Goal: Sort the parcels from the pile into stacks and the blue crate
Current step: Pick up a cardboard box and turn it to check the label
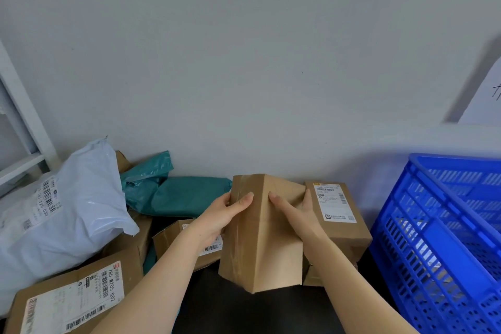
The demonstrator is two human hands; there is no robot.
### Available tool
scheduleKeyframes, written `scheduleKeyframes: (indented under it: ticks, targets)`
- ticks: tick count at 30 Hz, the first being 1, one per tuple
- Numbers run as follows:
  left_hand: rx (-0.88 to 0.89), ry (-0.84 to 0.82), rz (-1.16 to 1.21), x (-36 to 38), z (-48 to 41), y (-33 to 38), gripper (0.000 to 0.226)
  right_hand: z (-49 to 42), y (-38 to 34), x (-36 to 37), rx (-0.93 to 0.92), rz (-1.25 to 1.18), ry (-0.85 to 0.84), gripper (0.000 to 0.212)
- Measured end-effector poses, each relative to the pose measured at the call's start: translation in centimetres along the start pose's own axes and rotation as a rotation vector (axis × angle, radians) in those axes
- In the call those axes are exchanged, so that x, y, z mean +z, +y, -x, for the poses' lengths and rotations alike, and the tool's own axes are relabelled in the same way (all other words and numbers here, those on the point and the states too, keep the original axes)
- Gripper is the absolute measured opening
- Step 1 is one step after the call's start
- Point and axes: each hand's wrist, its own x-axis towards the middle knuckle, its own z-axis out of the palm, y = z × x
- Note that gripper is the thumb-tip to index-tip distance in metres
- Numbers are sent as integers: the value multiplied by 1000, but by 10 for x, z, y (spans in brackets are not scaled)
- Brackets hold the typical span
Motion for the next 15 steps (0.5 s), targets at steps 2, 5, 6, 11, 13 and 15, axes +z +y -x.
scheduleKeyframes:
  ticks: [2,5,6,11,13,15]
  targets:
    - [-11,-27,4,-2,0,1,53,-2,-1,0,18,-1,-2,115]
    - [-28,-34,3,-6,-2,0,49,-4,-3,-1,42,-2,-23,116]
    - [-26,-31,2,-7,-2,0,46,-4,-4,-1,45,11,-39,117]
    - [50,66,-112,-5,-1,7,33,-3,-6,-2,48,61,-153,128]
    - [88,117,-161,-1,0,11,33,-3,-5,-2,48,26,-184,123]
    - [110,138,-198,1,-1,13,32,-4,-4,-2,48,-6,-189,121]
